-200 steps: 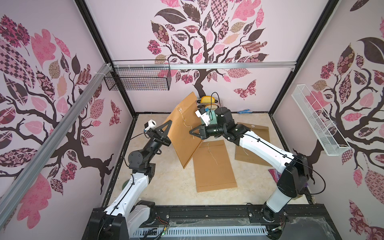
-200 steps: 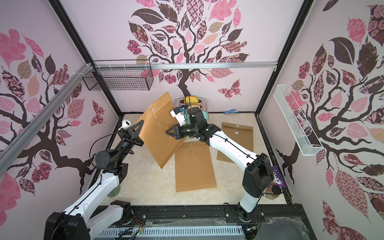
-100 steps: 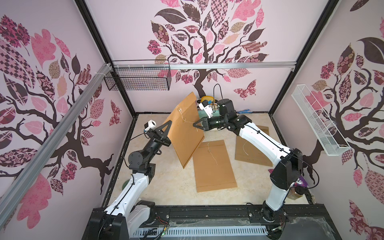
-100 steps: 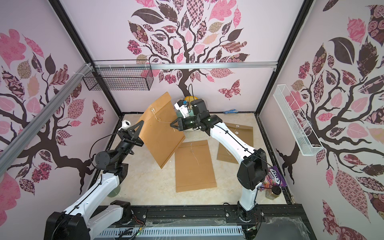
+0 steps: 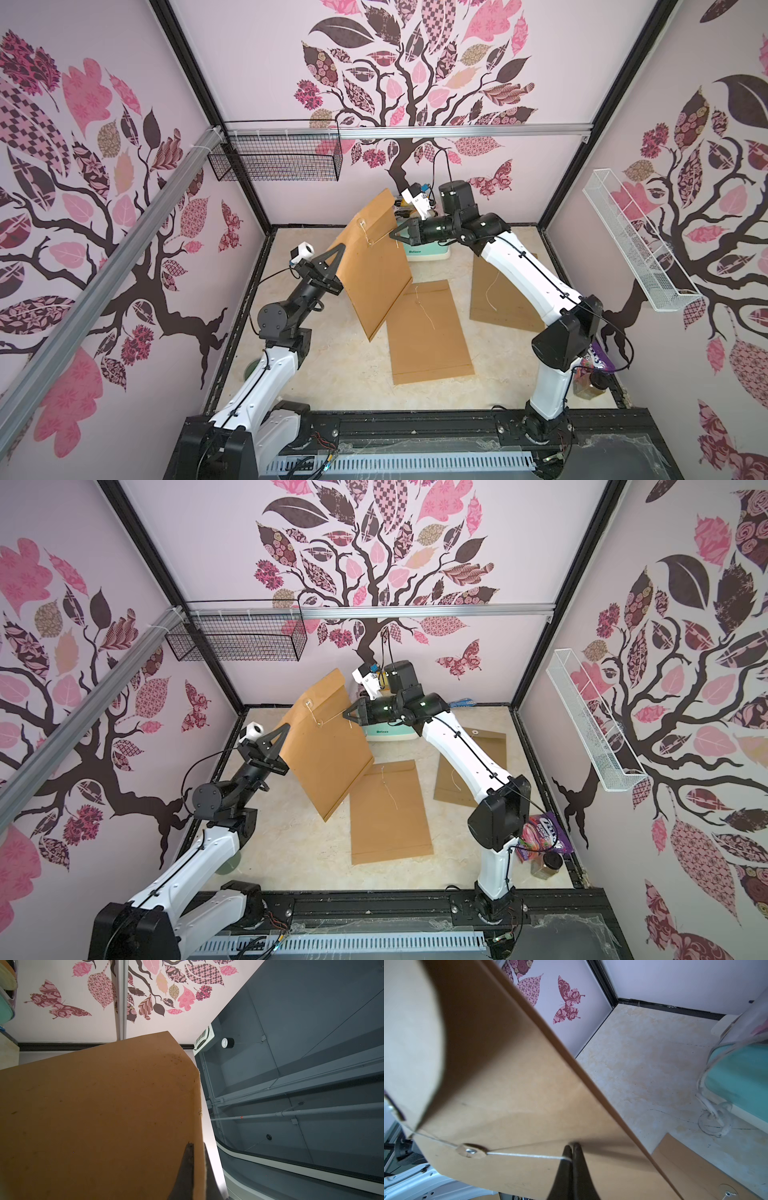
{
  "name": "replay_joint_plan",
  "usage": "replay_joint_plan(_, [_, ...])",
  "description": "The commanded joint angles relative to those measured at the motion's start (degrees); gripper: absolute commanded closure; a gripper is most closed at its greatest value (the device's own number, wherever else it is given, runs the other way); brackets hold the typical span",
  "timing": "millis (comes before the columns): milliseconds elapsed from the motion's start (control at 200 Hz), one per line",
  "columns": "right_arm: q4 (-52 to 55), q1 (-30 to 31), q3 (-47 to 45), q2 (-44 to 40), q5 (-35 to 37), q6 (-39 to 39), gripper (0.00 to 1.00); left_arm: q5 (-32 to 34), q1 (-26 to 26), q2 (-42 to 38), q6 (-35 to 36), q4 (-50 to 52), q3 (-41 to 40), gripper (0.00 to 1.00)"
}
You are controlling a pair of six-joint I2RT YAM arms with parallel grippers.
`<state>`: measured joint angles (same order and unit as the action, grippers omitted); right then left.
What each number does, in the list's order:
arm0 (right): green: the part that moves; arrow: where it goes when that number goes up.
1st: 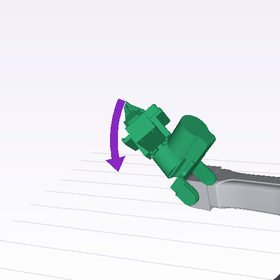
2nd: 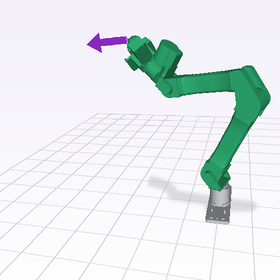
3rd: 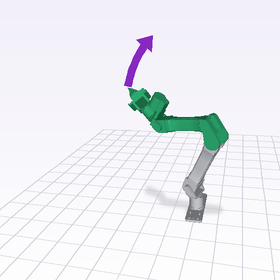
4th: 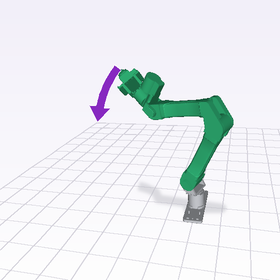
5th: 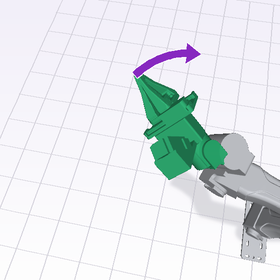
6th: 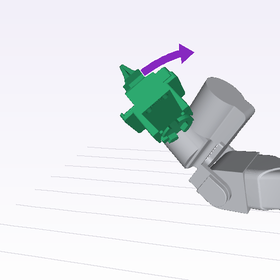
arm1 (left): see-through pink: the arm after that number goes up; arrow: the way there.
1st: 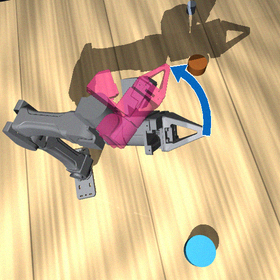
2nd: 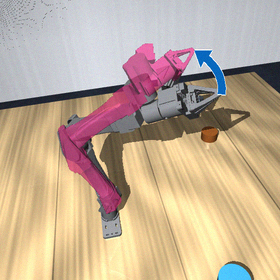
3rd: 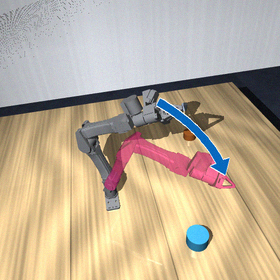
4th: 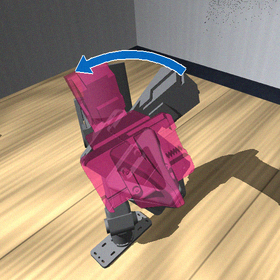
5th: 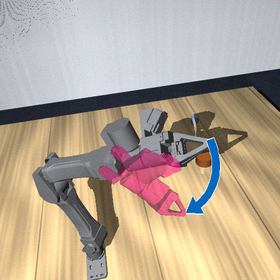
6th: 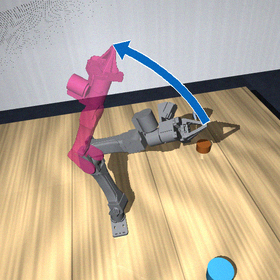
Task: Close the mouth of the file bag
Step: Close the file bag.
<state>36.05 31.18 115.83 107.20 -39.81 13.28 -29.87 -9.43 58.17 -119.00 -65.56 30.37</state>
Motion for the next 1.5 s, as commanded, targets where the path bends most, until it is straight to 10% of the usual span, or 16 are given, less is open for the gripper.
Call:
replay_joint_plan(0, [1.3, -0.2, 2.9, 0.3, -0.3, 1.6, 1.00, -0.3, -0.3, 0.1, -12.3, -3.1, -0.8, 1.00])
replay_joint_plan(1495, [-7.2, 4.1, -3.2, -2.3, -8.0, 11.2, 1.00, 0.9, -5.3, 2.8, -4.2, 0.4, -4.6, 1.00])
